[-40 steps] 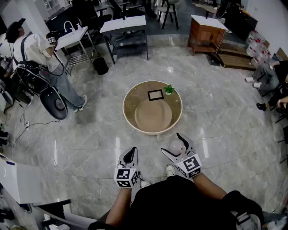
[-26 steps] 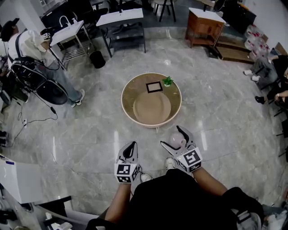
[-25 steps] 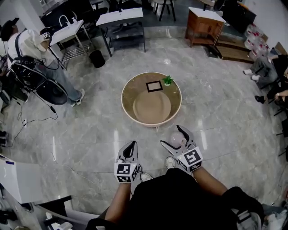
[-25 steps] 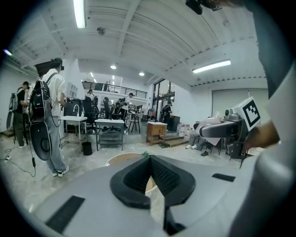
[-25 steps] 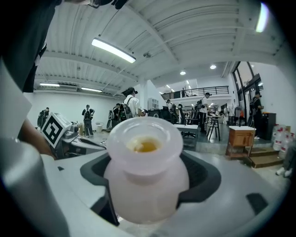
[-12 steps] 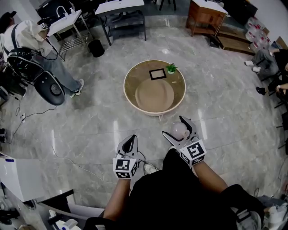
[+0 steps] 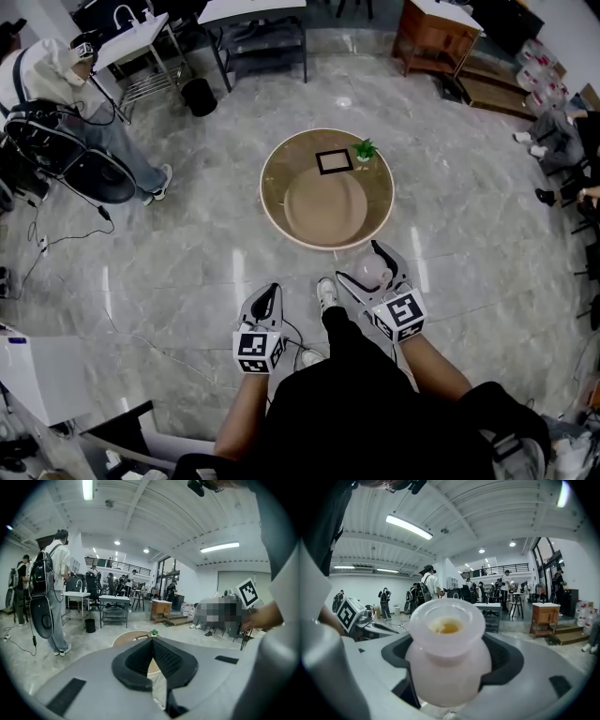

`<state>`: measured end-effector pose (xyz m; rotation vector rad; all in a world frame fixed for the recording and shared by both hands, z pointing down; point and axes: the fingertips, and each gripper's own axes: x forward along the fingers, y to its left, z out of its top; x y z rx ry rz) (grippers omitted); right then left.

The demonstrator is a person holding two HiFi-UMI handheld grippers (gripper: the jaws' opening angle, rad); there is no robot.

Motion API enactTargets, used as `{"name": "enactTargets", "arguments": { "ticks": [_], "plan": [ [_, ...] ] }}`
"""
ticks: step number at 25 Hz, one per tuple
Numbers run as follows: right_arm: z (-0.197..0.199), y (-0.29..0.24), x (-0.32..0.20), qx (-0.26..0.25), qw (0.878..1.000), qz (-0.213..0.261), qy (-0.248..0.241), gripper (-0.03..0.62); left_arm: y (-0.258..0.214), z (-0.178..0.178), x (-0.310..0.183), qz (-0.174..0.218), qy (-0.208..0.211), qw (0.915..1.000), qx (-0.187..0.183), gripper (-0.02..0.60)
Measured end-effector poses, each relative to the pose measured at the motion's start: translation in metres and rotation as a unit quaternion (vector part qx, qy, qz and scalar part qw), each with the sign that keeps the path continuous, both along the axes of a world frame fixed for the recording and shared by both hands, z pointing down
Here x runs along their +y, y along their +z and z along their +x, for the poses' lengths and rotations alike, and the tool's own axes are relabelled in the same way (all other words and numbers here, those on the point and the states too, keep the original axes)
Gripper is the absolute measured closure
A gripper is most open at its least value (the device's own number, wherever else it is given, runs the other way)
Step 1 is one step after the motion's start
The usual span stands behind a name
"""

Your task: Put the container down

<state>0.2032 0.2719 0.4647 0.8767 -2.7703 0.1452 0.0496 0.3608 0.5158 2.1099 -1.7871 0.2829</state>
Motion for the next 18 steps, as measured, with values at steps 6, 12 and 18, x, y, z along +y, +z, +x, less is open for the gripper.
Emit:
{"name": "enactTargets", "arguments": {
  "ticks": [6, 12, 18],
  "plan": [
    [-0.026, 0.002, -0.064, 0.01, 1.0, -0.01, -0.015, 0.178, -0.009, -0.02, -0.071, -0.003, 0.0, 1.0, -0.009, 0.589],
    [-0.051, 0.009, -0.111, 0.007, 0.999, -0.015, -0.044, 0.178, -0.002, -0.037, -0.127, -0.026, 0.004, 0.9994, -0.023, 0.589],
    [-0.064, 0.016, -0.155, 0.015, 0.998, -0.016, -0.067, 0.178, -0.001, -0.054, -0.173, -0.029, -0.017, 0.9991, -0.026, 0.589]
  ]
}}
